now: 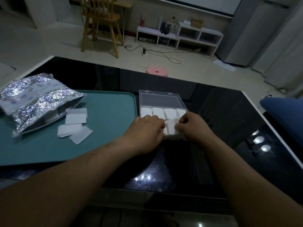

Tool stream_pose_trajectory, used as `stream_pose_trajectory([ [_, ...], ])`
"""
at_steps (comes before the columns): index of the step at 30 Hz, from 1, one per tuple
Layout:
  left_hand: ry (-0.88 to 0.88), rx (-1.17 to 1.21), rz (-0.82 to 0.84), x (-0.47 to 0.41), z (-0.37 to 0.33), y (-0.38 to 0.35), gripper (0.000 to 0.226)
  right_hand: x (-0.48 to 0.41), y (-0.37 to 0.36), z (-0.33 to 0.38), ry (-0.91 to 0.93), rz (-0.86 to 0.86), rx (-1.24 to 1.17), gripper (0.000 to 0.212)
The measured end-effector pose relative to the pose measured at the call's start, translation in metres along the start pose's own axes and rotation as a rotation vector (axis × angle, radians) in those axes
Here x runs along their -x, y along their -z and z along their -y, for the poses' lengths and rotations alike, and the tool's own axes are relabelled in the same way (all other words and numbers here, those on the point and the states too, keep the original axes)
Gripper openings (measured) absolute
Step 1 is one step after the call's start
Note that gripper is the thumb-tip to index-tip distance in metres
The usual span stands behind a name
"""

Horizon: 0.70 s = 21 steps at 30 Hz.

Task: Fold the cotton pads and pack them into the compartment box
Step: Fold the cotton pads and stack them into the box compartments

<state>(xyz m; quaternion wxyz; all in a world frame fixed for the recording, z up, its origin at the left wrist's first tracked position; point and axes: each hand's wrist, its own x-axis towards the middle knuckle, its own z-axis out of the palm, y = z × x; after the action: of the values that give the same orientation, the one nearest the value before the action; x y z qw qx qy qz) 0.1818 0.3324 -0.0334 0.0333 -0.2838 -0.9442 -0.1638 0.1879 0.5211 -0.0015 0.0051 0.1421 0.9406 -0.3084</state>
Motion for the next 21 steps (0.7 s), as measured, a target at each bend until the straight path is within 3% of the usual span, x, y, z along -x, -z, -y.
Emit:
stream_pose_trajectory([
  [4,-0.009,-0.019,0.002,-0.001,-0.002,-0.006,0.037,-0.007,-0.005,-0.003,-0.024,-0.008,0.008,0.007],
  [12,-0.134,-0.108,0.047,0.000,-0.007,-0.011,0.048,-0.007,-0.013,-0.009,0.119,-0.131,0.277,0.003],
  [16,-0.157,-0.132,0.075,0.000,-0.006,-0.010,0.053,-0.005,-0.014,-0.007,0.144,-0.121,0.353,0.014],
  [19,-0.151,-0.107,-0.036,0.010,-0.001,0.003,0.051,-0.001,-0.014,0.010,0.221,-0.270,0.320,0.015],
  [21,-0.108,-0.071,-0.116,0.022,0.011,0.019,0.045,0.005,-0.018,0.032,0.293,-0.253,0.202,0.012],
])
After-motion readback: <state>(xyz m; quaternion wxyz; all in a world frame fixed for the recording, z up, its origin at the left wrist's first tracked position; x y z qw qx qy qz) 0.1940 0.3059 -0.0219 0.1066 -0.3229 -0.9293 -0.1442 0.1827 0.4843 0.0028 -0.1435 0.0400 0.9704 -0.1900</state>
